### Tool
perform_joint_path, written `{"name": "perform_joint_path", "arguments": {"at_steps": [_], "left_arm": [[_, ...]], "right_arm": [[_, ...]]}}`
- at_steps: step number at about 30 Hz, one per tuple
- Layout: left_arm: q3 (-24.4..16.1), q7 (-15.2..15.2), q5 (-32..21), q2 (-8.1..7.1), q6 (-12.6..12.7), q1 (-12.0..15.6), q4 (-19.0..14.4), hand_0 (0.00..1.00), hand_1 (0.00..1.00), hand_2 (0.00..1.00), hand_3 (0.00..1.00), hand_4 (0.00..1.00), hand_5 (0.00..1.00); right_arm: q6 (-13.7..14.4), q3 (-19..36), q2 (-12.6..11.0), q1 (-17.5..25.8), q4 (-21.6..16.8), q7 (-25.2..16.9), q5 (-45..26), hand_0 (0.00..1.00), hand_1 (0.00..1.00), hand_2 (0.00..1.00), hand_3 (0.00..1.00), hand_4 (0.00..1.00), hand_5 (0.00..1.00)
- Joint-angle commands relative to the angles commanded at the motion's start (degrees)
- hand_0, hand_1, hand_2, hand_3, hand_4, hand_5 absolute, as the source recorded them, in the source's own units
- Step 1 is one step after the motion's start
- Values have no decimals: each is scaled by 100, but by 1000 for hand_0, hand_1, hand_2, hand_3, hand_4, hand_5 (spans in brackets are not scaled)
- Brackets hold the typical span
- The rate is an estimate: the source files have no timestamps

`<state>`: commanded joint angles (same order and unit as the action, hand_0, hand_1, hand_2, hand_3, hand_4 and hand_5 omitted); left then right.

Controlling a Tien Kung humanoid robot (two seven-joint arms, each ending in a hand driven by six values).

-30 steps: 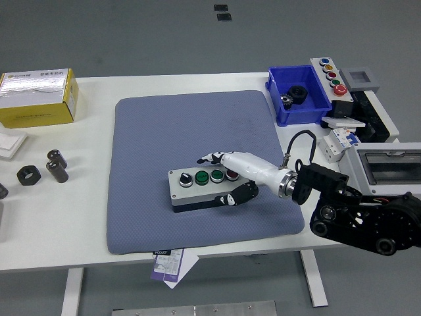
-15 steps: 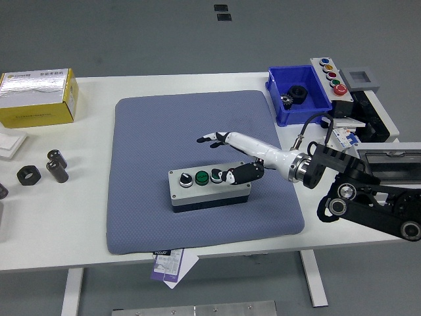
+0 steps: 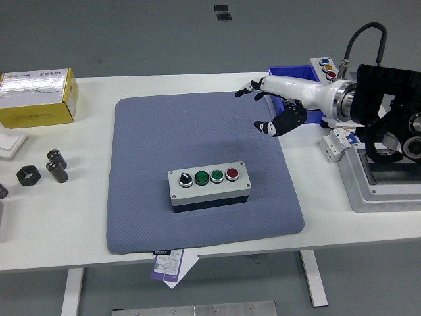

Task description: Pick up the button,place it on the desk,press the button,press the button

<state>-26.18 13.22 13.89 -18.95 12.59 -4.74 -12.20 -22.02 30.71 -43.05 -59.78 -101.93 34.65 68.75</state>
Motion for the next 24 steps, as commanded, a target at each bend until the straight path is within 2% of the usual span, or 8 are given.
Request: {"name": "perform_joint_path", "arguments": {"at_steps": [1,2,8,9,10,14,15,24], "left_arm": [[-7,4,6,2,1,2,-1,777,763,731,853,757,243],[-15,9,15,3,1,4,-2,776,763,730,853,756,241],[-116,51,120,-6,20,12,-5,776,763,730,853,756,241],[-121,52,127,-6,23,9,-4,775,762,728,853,755,240],[-123,52,132,-6,26,5,-4,775,762,728,853,755,240],[-126,46,145,-3,34,-6,-3,775,762,728,853,755,240],[-131,48,152,-2,36,-6,-3,773,762,728,851,756,240],[-177,63,225,-3,53,-15,-1,772,761,728,850,754,237]], "right_arm": [[-182,-62,17,-30,0,138,34,236,252,550,831,572,168],[-346,-109,31,-52,0,233,52,149,206,526,884,608,150],[-1154,-309,148,-161,0,233,59,149,206,526,884,608,150],[-1234,-333,171,-174,0,233,60,166,205,364,869,490,76],[-1296,-361,199,-186,0,233,59,166,205,364,869,490,76],[-1366,-462,304,-218,0,233,28,166,205,364,869,490,76],[-1363,-486,339,-222,0,233,15,156,200,306,875,435,57],[-1154,-895,735,-218,257,233,-7,162,198,304,881,409,22]]}}
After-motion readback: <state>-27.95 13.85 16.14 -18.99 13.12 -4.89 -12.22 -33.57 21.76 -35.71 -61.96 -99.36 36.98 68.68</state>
